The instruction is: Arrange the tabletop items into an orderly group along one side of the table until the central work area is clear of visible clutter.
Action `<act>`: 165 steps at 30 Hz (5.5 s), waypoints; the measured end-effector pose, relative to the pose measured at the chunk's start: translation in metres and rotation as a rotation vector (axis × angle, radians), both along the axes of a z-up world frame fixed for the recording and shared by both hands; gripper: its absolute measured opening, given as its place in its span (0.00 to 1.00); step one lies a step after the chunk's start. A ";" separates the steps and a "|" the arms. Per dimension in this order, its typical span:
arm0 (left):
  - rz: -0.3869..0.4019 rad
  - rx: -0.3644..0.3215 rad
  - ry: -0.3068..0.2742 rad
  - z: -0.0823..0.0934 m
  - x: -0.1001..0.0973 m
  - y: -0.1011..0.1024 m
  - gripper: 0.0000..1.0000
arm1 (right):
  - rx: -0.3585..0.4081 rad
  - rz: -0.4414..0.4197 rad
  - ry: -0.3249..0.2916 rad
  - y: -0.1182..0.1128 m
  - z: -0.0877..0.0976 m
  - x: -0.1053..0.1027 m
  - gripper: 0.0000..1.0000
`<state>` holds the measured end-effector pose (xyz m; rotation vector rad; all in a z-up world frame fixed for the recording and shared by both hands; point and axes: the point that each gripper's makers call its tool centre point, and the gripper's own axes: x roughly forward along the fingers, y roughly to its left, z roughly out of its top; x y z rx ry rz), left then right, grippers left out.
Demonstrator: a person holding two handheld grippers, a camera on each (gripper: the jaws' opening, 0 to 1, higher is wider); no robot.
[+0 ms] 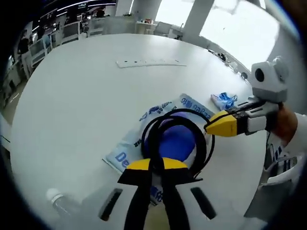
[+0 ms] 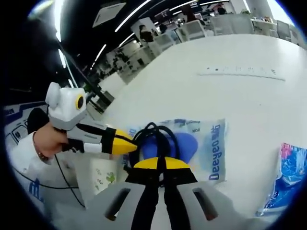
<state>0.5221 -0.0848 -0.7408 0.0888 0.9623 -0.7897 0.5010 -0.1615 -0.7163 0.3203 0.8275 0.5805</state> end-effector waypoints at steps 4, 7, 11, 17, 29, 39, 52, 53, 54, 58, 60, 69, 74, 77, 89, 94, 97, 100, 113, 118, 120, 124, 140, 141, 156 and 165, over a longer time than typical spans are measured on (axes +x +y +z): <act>0.013 -0.019 -0.004 0.008 -0.001 -0.001 0.03 | 0.005 0.002 -0.013 -0.001 0.008 -0.001 0.00; 0.019 -0.032 -0.006 0.013 -0.001 -0.003 0.03 | 0.004 0.003 -0.023 -0.003 0.013 -0.002 0.00; 0.028 -0.047 -0.024 0.024 -0.002 -0.005 0.03 | 0.006 0.008 -0.038 -0.005 0.022 -0.004 0.00; 0.039 -0.069 -0.040 0.040 -0.006 -0.008 0.02 | 0.010 0.010 -0.063 -0.008 0.035 -0.009 0.00; 0.053 -0.108 -0.082 0.078 -0.021 -0.023 0.02 | 0.017 0.006 -0.120 -0.026 0.067 -0.023 0.00; 0.039 -0.140 -0.116 0.106 -0.039 -0.054 0.01 | 0.002 -0.004 -0.159 -0.059 0.090 -0.045 0.00; 0.004 -0.202 -0.145 0.133 -0.071 -0.114 0.00 | -0.024 -0.056 -0.185 -0.116 0.109 -0.081 0.00; -0.003 -0.203 -0.146 0.134 -0.076 -0.120 0.00 | -0.029 -0.059 -0.186 -0.122 0.110 -0.085 0.00; -0.008 -0.203 -0.146 0.134 -0.079 -0.124 0.00 | -0.033 -0.062 -0.187 -0.125 0.110 -0.088 0.00; -0.031 -0.215 -0.135 0.133 -0.092 -0.142 0.00 | -0.048 -0.080 -0.179 -0.143 0.111 -0.102 0.00; -0.044 -0.220 -0.132 0.133 -0.097 -0.150 0.01 | -0.056 -0.090 -0.179 -0.153 0.112 -0.108 0.00; -0.091 -0.229 -0.104 0.129 -0.117 -0.180 0.01 | -0.062 -0.135 -0.163 -0.182 0.109 -0.128 0.00; -0.111 -0.227 -0.090 0.125 -0.125 -0.194 0.01 | -0.056 -0.154 -0.147 -0.195 0.102 -0.137 0.00; -0.126 -0.219 -0.075 0.120 -0.131 -0.201 0.01 | -0.053 -0.162 -0.131 -0.201 0.097 -0.145 0.00; -0.159 -0.186 0.017 0.085 -0.155 -0.221 0.01 | -0.047 -0.174 -0.047 -0.223 0.062 -0.164 0.00; -0.150 -0.185 0.068 0.068 -0.161 -0.225 0.01 | -0.048 -0.170 -0.015 -0.227 0.046 -0.171 0.00; -0.151 -0.177 0.106 0.054 -0.166 -0.227 0.01 | -0.048 -0.169 0.014 -0.230 0.034 -0.174 0.00; -0.144 -0.178 0.132 0.046 -0.168 -0.229 0.01 | -0.051 -0.167 0.032 -0.232 0.026 -0.176 0.00; -0.129 -0.159 0.201 0.017 -0.166 -0.234 0.01 | -0.054 -0.167 0.099 -0.236 -0.004 -0.175 0.00; -0.118 -0.162 0.216 0.012 -0.161 -0.236 0.00 | -0.050 -0.177 0.109 -0.240 -0.010 -0.170 0.00; -0.111 -0.165 0.219 0.010 -0.159 -0.236 0.00 | -0.048 -0.180 0.115 -0.241 -0.014 -0.168 0.00; -0.106 -0.157 0.231 0.003 -0.156 -0.236 0.00 | -0.045 -0.181 0.122 -0.240 -0.020 -0.164 0.00; -0.052 -0.175 0.279 -0.018 -0.146 -0.236 0.01 | -0.025 -0.213 0.158 -0.241 -0.035 -0.158 0.00; -0.051 -0.176 0.279 -0.019 -0.146 -0.236 0.01 | -0.022 -0.217 0.160 -0.241 -0.035 -0.158 0.00; -0.041 -0.194 0.280 -0.023 -0.144 -0.236 0.03 | -0.011 -0.246 0.170 -0.241 -0.037 -0.157 0.00; -0.042 -0.203 0.273 -0.021 -0.141 -0.235 0.03 | -0.017 -0.247 0.166 -0.242 -0.039 -0.156 0.01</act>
